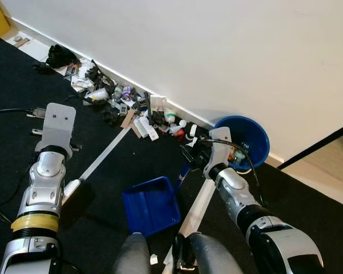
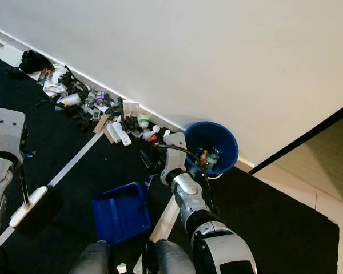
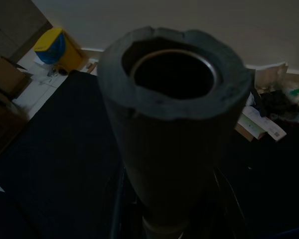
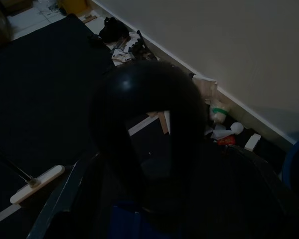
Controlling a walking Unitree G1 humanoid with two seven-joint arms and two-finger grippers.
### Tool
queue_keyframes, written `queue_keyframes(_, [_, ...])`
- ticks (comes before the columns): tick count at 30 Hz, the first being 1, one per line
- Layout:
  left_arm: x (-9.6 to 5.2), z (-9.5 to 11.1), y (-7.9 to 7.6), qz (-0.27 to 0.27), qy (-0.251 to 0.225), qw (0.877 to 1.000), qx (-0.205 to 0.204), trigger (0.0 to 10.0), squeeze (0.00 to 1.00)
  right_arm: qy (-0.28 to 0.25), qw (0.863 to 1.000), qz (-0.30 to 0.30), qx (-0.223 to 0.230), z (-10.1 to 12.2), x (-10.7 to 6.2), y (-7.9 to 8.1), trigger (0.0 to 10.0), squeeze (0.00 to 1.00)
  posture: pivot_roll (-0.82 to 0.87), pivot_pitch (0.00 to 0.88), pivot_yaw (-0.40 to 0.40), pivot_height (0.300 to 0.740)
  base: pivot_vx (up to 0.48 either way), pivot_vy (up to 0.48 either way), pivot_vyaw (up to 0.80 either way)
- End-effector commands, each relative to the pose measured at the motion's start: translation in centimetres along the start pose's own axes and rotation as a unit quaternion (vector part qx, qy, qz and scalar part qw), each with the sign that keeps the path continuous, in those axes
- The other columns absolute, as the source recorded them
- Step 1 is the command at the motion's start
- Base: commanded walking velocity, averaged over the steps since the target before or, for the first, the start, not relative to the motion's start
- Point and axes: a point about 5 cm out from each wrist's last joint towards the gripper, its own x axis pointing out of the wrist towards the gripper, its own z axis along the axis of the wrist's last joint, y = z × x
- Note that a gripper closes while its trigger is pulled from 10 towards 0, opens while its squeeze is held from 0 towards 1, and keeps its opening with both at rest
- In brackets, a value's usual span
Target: Sweep floor
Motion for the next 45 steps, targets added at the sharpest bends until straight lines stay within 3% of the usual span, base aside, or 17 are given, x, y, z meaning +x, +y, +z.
queue_keyframes(1, [-0.2, 0.5, 0.2, -0.003, -0.012, 1.000, 0.020, 10.0, 0.00, -0.005, 0.999, 0.035, 0.009, 0.2, 0.9, 2.6, 10.0, 0.00, 0.25, 0.147, -0.131, 0.740, 0.000, 0.000, 0.00])
queue_keyframes(8, [-0.3, 0.5, 0.0, -0.007, -0.012, 1.000, 0.019, 10.0, 0.00, -0.013, 0.999, 0.045, 0.002, 0.4, 1.0, 2.9, 10.0, 0.00, 0.25, 0.143, -0.131, 0.740, 0.000, 0.000, 0.00])
queue_keyframes(9, [-0.3, 0.4, -0.1, -0.009, -0.012, 1.000, 0.018, 10.0, 0.00, -0.016, 0.999, 0.046, 0.002, 0.5, 1.0, 2.9, 7.9, 0.00, 0.25, 0.143, -0.131, 0.740, 0.000, 0.000, 0.00])
queue_keyframes(10, [-0.3, 0.4, -0.1, -0.009, -0.012, 1.000, 0.018, 10.0, 0.00, -0.016, 0.999, 0.046, 0.002, 0.5, 1.0, 2.9, 7.9, 0.00, 0.25, 0.143, -0.131, 0.740, 0.000, 0.000, 0.00])
queue_keyframes(11, [-0.3, 0.4, -0.2, -0.009, -0.012, 1.000, 0.016, 10.0, 0.00, -0.017, 0.999, 0.047, 0.002, 0.5, 1.0, 2.9, 5.2, 0.00, 0.25, 0.140, -0.129, 0.740, 0.000, 0.000, 0.00])
queue_keyframes(12, [-0.3, 0.4, -0.2, -0.009, -0.012, 1.000, 0.015, 10.0, 0.00, -0.017, 0.999, 0.047, 0.002, 0.5, 1.0, 2.9, 5.2, 0.00, 0.25, 0.140, -0.129, 0.740, 0.000, 0.000, 0.00])
queue_keyframes(13, [-0.2, 0.5, -0.2, -0.009, -0.012, 1.000, 0.014, 10.0, 0.00, -0.017, 0.999, 0.047, 0.002, 0.5, 1.0, 2.9, 3.4, 0.00, 0.25, 0.140, -0.129, 0.740, 0.000, 0.000, 0.00])
queue_keyframes(14, [-0.2, 0.5, -0.2, -0.009, -0.012, 1.000, 0.014, 10.0, 0.00, -0.017, 0.999, 0.047, 0.002, 0.5, 1.0, 2.9, 3.4, 0.00, 0.25, 0.140, -0.129, 0.740, 0.000, 0.000, 0.00])
queue_keyframes(15, [-0.2, 0.5, -0.3, -0.009, -0.013, 1.000, 0.014, 10.0, 0.00, -0.017, 0.999, 0.047, 0.003, 0.5, 1.0, 2.8, 1.7, 0.00, 0.25, 0.140, -0.129, 0.740, 0.000, 0.000, 0.00])
queue_keyframes(17, [-0.1, 0.6, -0.3, -0.009, -0.013, 1.000, 0.014, 10.0, 0.00, -0.017, 0.999, 0.046, 0.004, 0.5, 1.0, 2.8, 0.0, 0.00, 0.25, 0.138, -0.126, 0.740, 0.000, 0.000, 0.00])
queue_keyframes(36, [0.1, 0.7, -0.4, -0.011, -0.012, 1.000, 0.013, 10.0, 0.00, 0.007, 1.000, -0.001, 0.023, 0.2, 1.0, 1.6, 0.0, 0.00, 0.25, 0.126, -0.120, 0.740, 0.000, 0.000, 0.00])
queue_keyframes(40, [0.3, 1.2, -1.1, -0.016, -0.019, 1.000, -0.007, 10.0, 0.00, -0.028, 0.997, -0.060, 0.031, 1.8, 0.7, -1.5, 0.0, 0.00, 0.25, 0.093, -0.126, 0.740, 0.000, 0.000, 0.00])
queue_keyframes(43, [0.4, 1.4, -1.4, -0.022, -0.018, 1.000, -0.011, 10.0, 0.00, -0.042, 0.996, -0.077, 0.031, 2.5, 0.5, -2.6, 0.0, 0.00, 0.24, 0.081, -0.126, 0.740, 0.000, 0.000, 0.00])
queue_keyframes(45, [0.7, 1.8, -2.3, -0.036, -0.013, 0.999, -0.028, 10.0, 0.00, -0.068, 0.991, -0.110, 0.029, 3.5, -0.1, -4.8, 0.0, 0.00, 0.23, 0.061, -0.127, 0.740, 0.000, 0.000, 0.00])
